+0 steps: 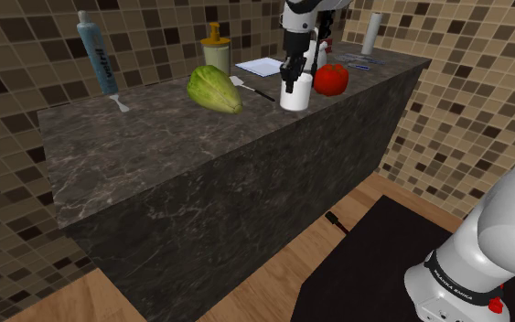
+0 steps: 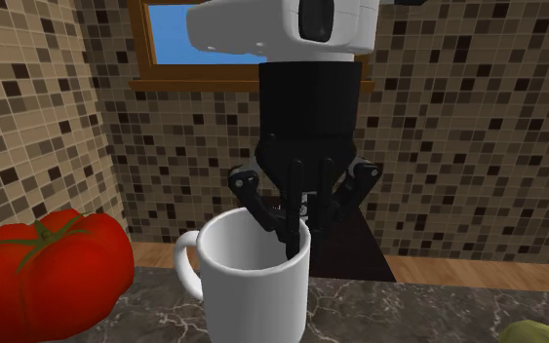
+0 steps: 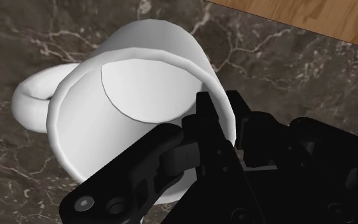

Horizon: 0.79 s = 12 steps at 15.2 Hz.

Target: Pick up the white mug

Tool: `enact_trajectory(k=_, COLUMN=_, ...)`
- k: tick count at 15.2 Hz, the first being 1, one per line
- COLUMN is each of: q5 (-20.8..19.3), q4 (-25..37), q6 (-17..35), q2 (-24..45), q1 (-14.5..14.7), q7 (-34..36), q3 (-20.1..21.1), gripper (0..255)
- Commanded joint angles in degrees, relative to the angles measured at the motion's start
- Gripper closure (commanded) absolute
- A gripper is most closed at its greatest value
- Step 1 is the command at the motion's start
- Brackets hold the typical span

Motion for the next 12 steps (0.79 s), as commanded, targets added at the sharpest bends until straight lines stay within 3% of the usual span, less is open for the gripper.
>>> enact_trajectory(k=1, q5=0.0, q4=1.4, q6=-1.3, q2=0.1, q1=0.0, q7=0.0, q3=0.0, gripper=255)
enact_trajectory(k=12, q5=0.0, q4=11.5, q6=-10.2, q2=1.2, q1=-0.1, q7=0.0, q3=0.0, gripper=255)
